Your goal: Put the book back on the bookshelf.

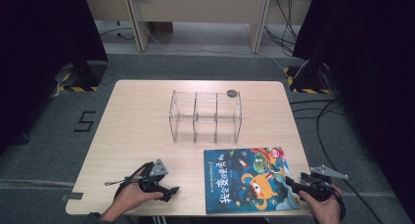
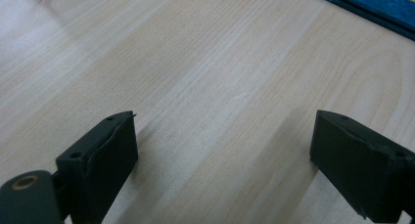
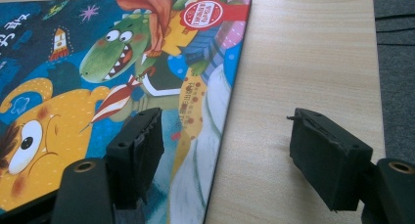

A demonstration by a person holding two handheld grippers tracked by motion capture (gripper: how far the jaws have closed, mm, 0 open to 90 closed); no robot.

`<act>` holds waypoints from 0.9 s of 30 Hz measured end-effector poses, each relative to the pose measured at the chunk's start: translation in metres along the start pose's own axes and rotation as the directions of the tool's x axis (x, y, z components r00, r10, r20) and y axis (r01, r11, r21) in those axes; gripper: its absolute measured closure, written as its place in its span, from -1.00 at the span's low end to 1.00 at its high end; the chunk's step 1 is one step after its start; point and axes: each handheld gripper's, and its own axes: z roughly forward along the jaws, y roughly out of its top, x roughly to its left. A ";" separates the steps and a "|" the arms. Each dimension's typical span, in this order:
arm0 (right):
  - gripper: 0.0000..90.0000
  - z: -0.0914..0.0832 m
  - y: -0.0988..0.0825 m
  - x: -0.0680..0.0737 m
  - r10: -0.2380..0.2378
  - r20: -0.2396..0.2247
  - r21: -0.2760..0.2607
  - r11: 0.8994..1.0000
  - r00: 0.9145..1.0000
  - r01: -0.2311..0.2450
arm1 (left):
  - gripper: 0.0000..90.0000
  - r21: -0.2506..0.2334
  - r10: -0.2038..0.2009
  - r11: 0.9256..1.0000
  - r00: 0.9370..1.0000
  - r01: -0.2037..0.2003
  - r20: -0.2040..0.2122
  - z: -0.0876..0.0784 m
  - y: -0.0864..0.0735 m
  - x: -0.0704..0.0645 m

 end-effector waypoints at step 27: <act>-0.34 0.008 0.002 0.003 0.010 -0.054 0.015 1.000 0.998 -0.010 | -0.70 -0.041 0.041 0.998 0.998 -0.040 0.037 0.019 0.018 -0.026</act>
